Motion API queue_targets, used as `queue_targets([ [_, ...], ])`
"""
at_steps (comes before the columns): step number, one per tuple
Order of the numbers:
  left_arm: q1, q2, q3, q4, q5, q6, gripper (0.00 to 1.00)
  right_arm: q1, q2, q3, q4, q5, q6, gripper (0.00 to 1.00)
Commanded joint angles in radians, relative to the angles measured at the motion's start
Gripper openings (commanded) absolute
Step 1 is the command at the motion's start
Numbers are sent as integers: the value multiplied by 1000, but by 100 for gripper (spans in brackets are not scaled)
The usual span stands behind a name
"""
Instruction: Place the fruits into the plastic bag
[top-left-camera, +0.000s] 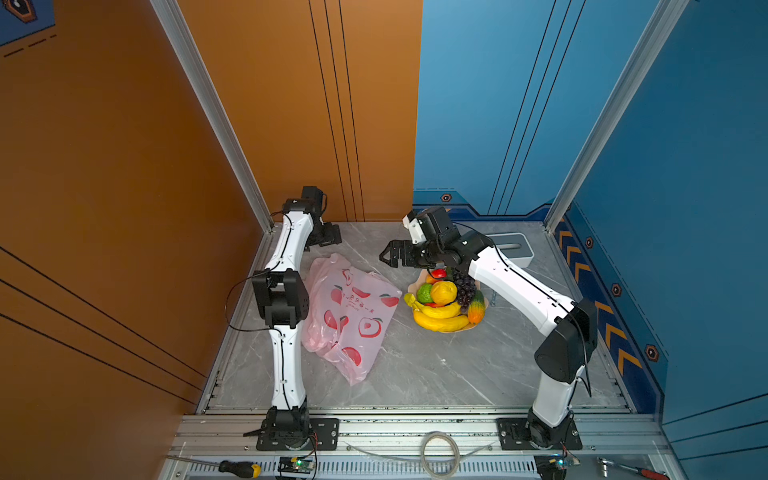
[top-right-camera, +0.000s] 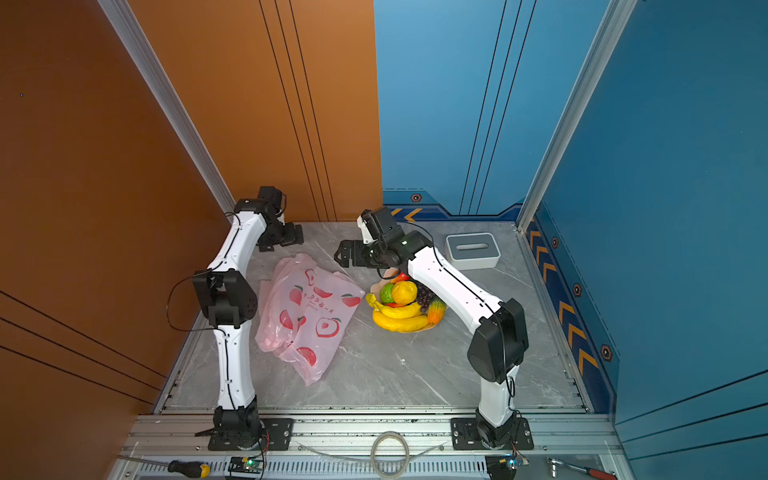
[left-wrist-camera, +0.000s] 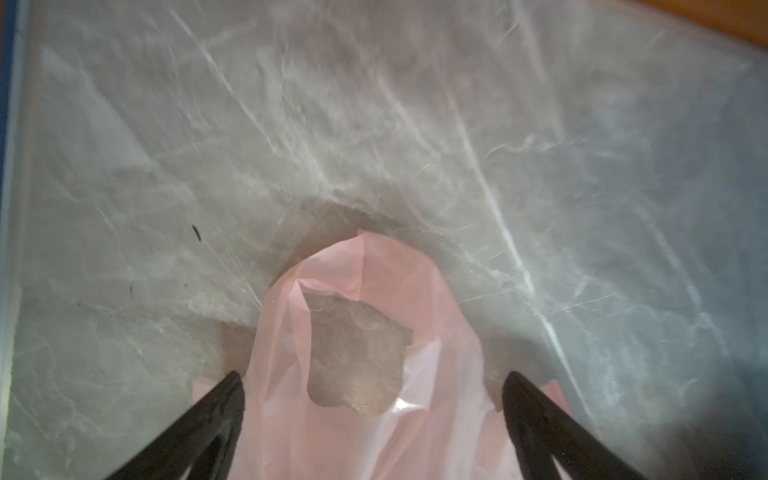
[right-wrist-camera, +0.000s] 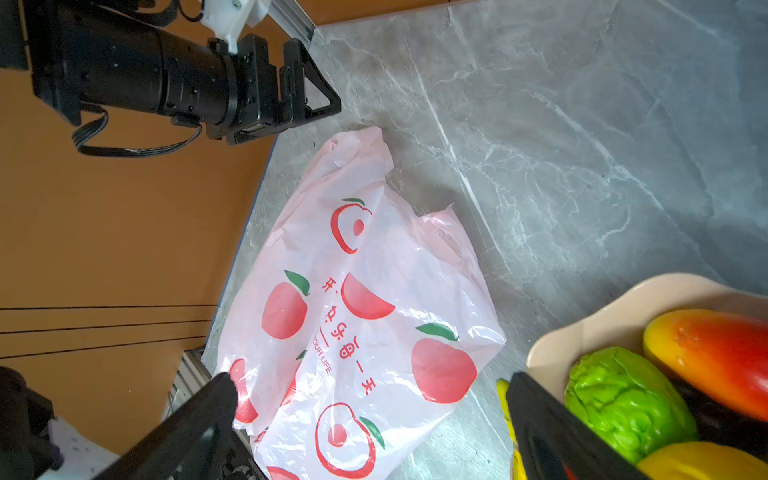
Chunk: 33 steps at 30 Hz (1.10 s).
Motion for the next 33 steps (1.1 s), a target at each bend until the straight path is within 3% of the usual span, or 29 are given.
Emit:
queue_targets([
  [1,-6,49,26,-116,16,10,98,3,13,-34,0,20,-19,100],
  [4,-29,63,31,-124,26,13,100,4,14,-56,18,20,-16,100],
  [8,-41,91,36,-124,55,9,88,4,7,-98,54,11,-3,100],
  [9,-42,98,39,-124,59,6,67,4,3,-112,58,11,-1,100],
  [10,-45,104,39,-124,65,6,53,4,-1,-122,61,11,0,100],
  [15,-47,94,2,-124,119,4,0,-2,-38,-171,61,29,1,100],
  [25,-84,-163,-51,-99,200,27,0,-25,-105,-265,90,54,14,100],
  [33,-111,-359,-146,-74,207,35,0,-14,-30,-214,59,4,32,100],
])
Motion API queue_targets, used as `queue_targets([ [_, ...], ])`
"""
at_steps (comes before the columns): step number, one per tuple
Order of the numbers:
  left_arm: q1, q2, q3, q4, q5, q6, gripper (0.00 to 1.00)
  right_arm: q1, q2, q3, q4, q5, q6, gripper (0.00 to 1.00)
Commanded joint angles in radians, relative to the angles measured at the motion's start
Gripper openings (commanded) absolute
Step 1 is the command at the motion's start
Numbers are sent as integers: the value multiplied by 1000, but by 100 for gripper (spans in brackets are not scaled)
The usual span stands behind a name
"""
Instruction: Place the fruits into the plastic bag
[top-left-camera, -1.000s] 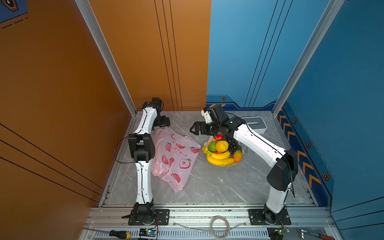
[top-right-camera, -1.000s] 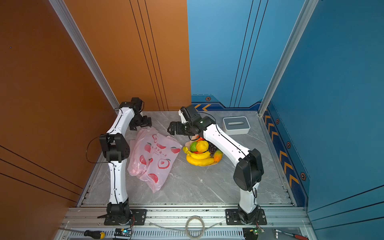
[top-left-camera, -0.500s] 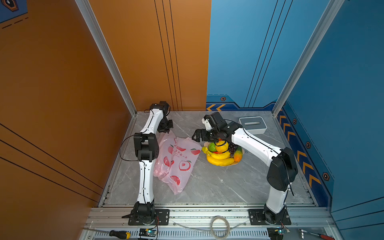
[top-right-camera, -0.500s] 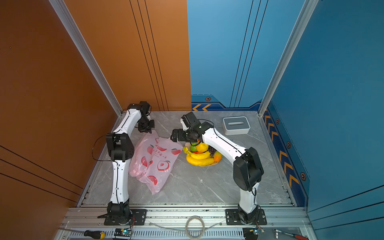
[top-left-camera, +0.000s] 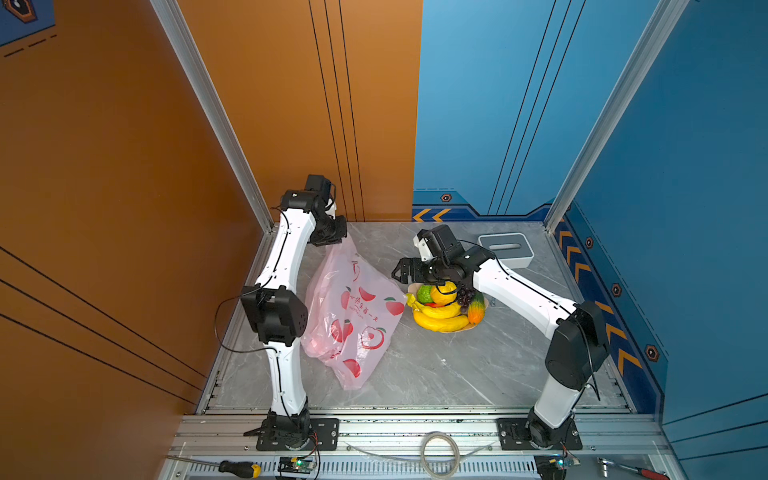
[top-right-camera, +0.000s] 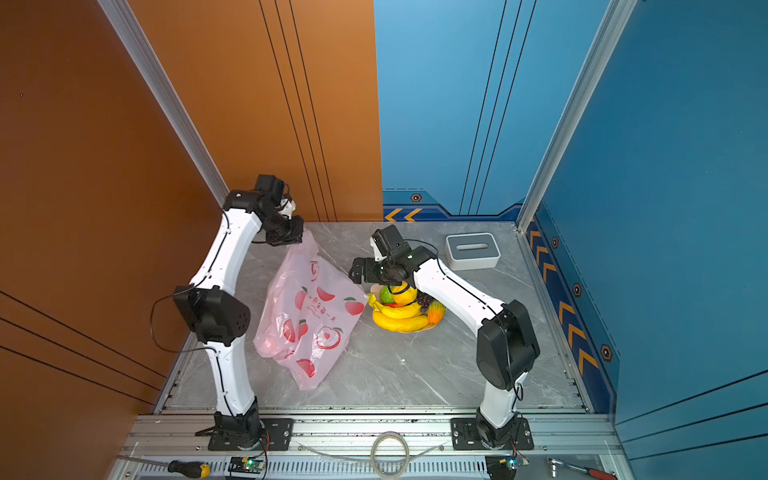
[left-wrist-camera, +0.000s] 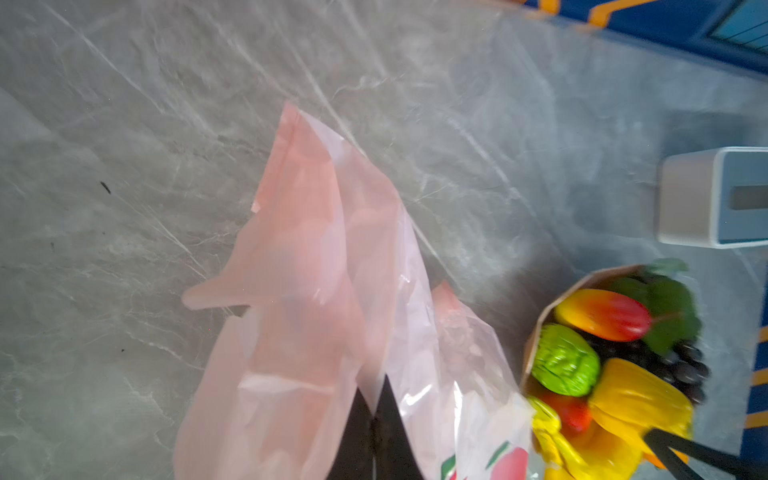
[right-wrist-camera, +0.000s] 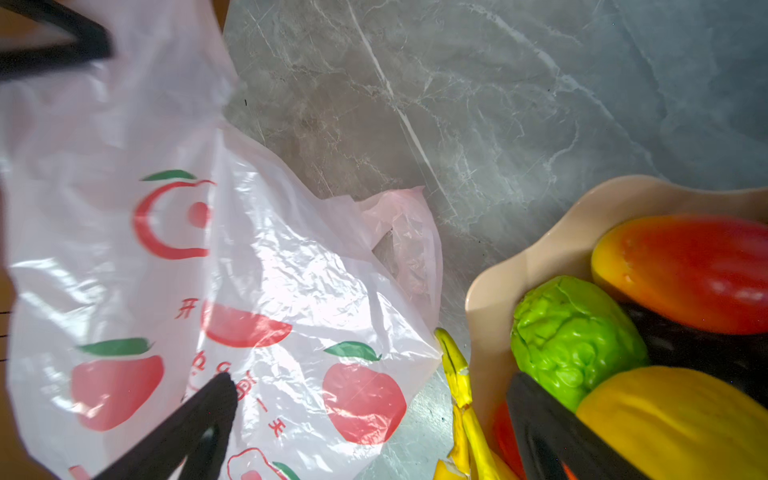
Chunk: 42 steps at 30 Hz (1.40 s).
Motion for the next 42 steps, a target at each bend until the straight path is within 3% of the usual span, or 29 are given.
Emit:
queue_targets([
  [1,-2,-46,-83,17,53,15,0,15,48,40,-16,-14,15,100],
  [4,-27,-154,-165,120,133,24,0,11,52,45,0,9,21,100],
  [9,-130,-308,-208,156,122,154,0,-30,2,14,86,6,73,100],
  [14,-191,-523,-402,242,148,196,0,-79,-52,10,110,-1,103,100],
  [16,-191,-624,-503,318,180,191,0,-104,-58,3,134,-59,120,100],
  [20,-160,-759,-627,412,267,191,0,-149,-100,-84,395,-329,193,100],
  [23,-120,-799,-678,459,423,184,0,-185,-141,-180,626,-441,345,100],
  [26,-111,-805,-699,478,525,178,0,-208,-161,-224,737,-506,427,100],
  [30,-124,-806,-719,478,555,179,0,-190,-199,-241,851,-588,468,100],
  [42,-139,-820,-747,466,569,169,0,-99,-212,-200,1058,-611,594,98],
])
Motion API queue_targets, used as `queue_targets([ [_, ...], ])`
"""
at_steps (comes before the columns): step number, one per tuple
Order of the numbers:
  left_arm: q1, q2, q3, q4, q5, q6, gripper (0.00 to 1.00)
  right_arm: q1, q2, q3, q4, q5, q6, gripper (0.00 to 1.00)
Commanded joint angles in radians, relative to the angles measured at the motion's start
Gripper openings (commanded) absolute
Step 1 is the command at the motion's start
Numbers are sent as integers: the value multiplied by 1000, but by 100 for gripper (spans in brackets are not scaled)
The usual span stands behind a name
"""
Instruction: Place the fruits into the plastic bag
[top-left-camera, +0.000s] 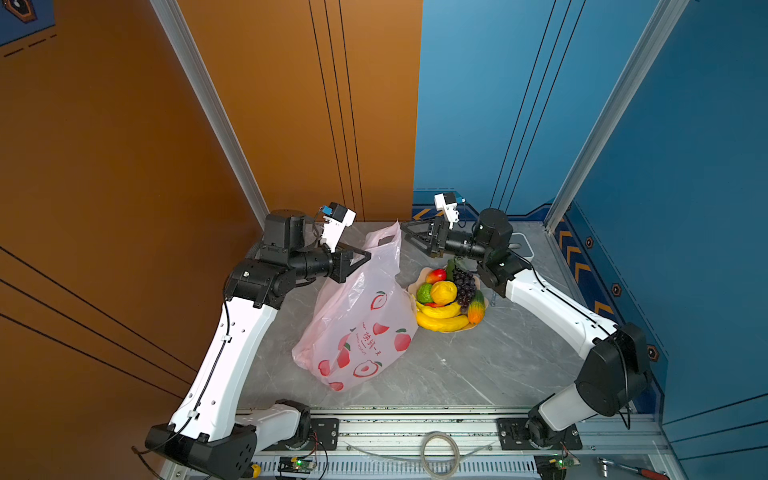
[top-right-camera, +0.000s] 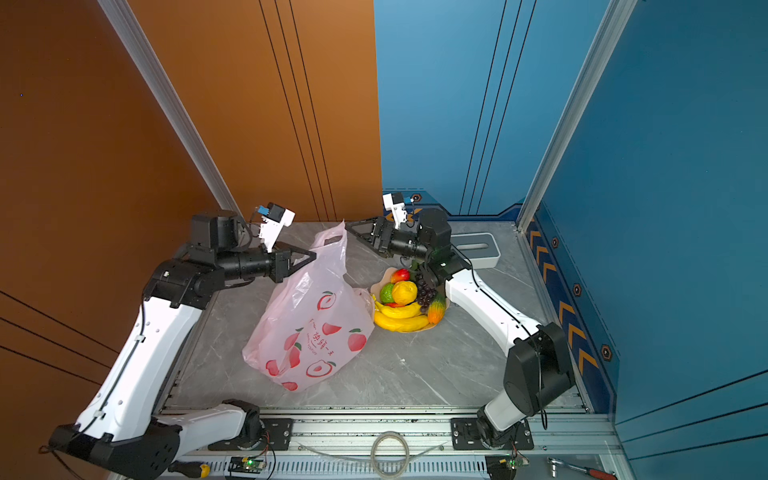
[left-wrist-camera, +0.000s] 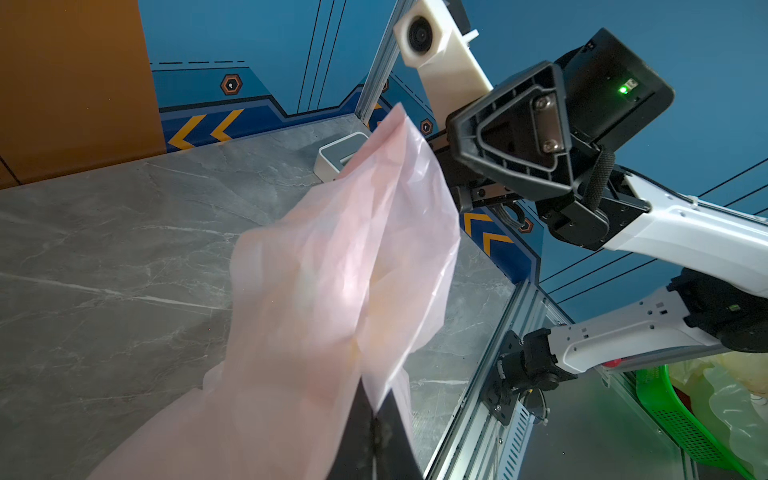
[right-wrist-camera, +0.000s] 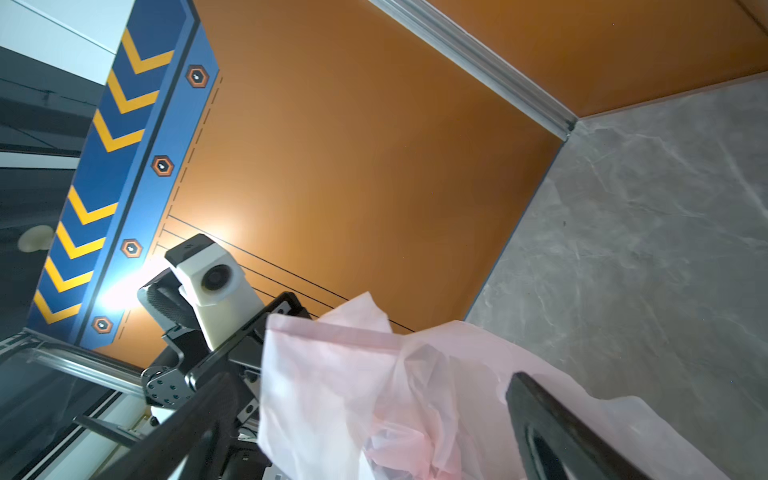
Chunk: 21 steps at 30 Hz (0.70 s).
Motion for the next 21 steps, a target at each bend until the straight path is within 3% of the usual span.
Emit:
queue_targets([
  [1,-5,-13,-9,-3,32,4,0,41,8,44,114,-32,62,97],
  [6,-5,-18,-10,-20,38,13,0,75,5,84,61,-16,46,82],
  [7,-5,-20,-12,-22,38,15,0,80,4,94,43,-10,35,73],
  [11,-7,-27,-24,-22,27,15,0,96,2,134,-26,12,5,25],
  [15,-8,-34,-24,-22,26,14,0,111,-8,155,-90,34,-34,0],
  [19,-8,-39,-17,-23,29,3,0,135,-20,174,-170,63,-97,0],
  [20,-8,-38,-14,-23,28,-5,5,139,-26,173,-177,75,-107,0],
  [21,-6,-40,-11,-23,25,-14,26,142,-32,169,-181,88,-114,0],
])
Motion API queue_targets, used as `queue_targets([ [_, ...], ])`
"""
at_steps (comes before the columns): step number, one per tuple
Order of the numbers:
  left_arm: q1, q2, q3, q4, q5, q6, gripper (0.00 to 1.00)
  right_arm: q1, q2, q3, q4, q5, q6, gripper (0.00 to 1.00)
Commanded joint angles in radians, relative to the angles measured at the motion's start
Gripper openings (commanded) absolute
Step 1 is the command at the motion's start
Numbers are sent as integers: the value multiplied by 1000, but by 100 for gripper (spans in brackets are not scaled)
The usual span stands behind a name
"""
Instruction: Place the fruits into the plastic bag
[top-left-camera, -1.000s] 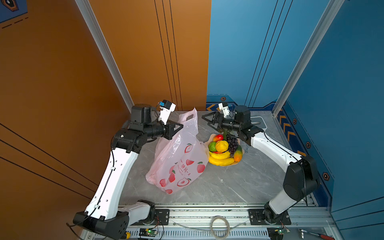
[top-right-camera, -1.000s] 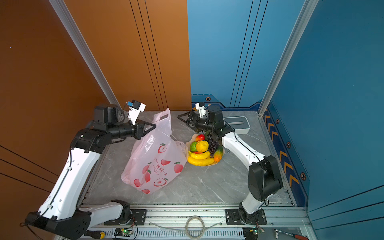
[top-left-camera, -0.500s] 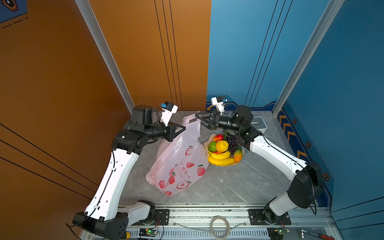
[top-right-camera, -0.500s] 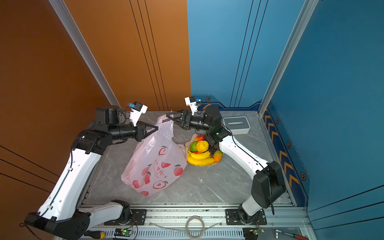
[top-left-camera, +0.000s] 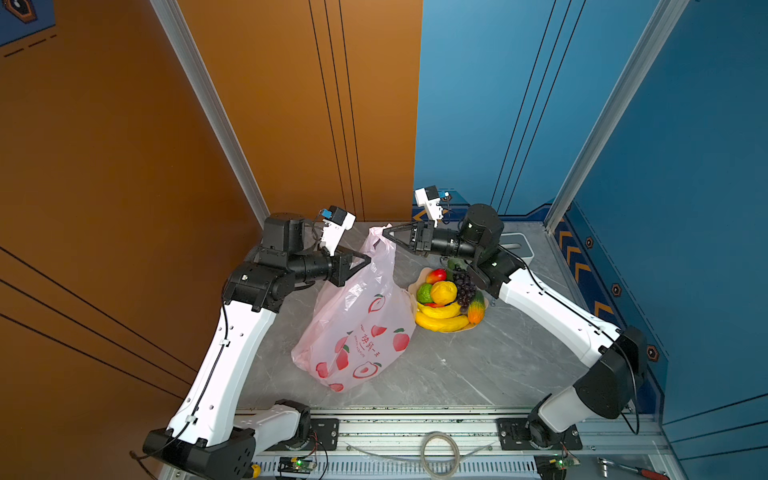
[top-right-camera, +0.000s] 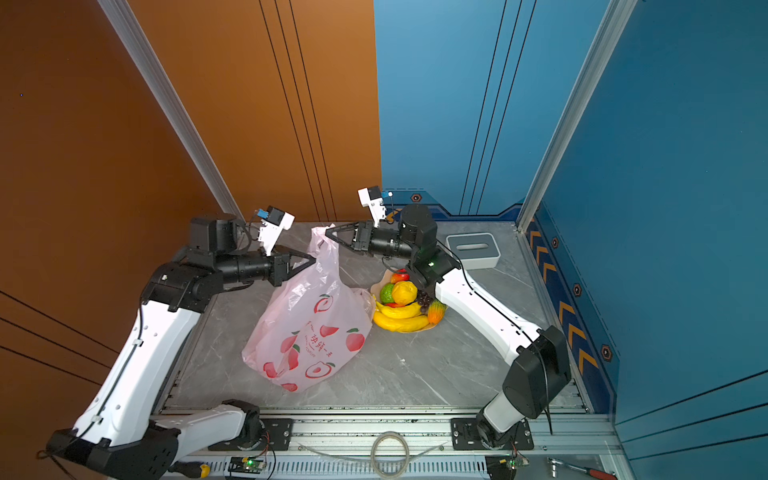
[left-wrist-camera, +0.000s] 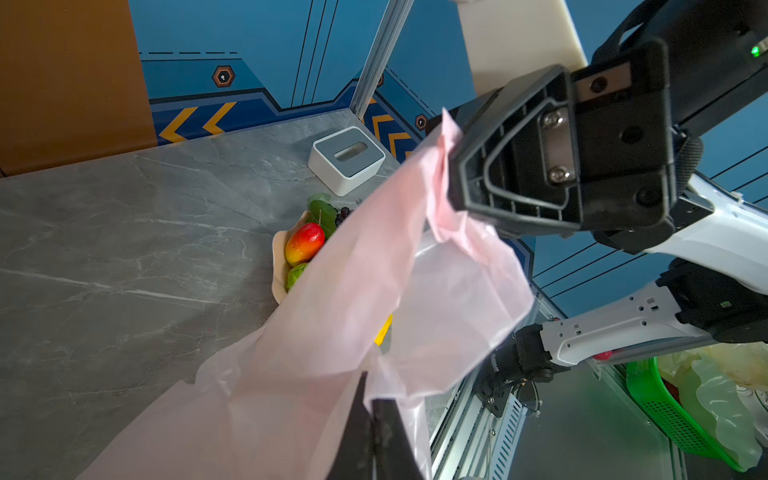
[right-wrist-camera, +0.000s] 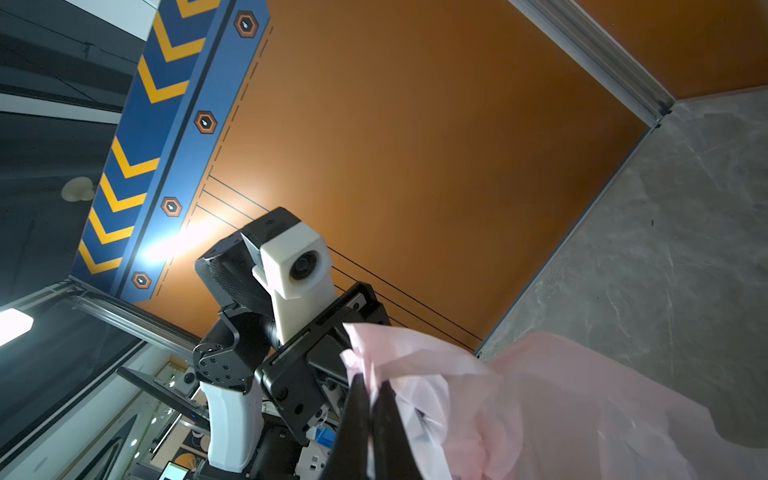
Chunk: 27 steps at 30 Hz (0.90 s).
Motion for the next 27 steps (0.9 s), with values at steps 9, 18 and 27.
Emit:
queue_targets([
  [9,107,-133,27,47,78,-352,81,13,-95,28,-154,183,-183,0],
  [18,70,-213,-97,414,109,-826,91,45,-77,53,-171,180,-202,0],
  [27,-94,-141,-104,422,7,-946,90,92,-91,64,-182,189,-227,0],
])
